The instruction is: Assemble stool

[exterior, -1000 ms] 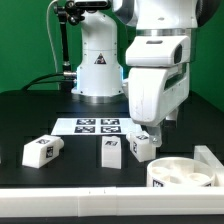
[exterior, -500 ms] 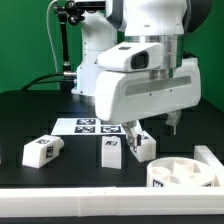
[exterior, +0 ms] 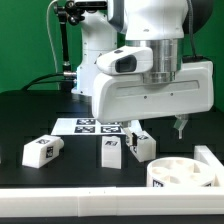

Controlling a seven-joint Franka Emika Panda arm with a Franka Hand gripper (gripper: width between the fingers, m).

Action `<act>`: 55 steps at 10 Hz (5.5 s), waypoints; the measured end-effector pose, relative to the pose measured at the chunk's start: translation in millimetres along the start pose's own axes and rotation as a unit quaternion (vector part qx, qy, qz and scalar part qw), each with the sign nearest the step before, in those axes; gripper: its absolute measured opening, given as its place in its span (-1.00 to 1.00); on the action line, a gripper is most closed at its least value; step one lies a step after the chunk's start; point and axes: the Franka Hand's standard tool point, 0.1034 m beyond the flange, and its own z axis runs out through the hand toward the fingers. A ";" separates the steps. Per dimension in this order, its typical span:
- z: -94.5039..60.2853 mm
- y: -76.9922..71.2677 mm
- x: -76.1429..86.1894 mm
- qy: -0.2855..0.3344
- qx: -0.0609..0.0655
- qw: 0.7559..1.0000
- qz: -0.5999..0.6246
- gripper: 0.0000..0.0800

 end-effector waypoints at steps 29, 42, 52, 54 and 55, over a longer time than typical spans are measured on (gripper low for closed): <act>45.5 -15.0 -52.1 -0.460 0.034 0.887 0.016 -0.18; -21.4 -8.8 24.7 -0.360 0.073 0.930 0.031 -0.18; -49.6 -1.9 80.5 -0.028 0.041 0.996 0.069 -0.18; -48.4 1.1 85.6 0.041 0.029 0.996 0.075 -0.18; -51.6 -1.0 88.8 0.083 0.028 0.993 0.085 -0.18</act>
Offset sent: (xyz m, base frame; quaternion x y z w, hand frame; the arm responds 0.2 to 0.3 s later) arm 0.0000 0.0000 0.0000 0.0000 -0.1938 0.0000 0.9810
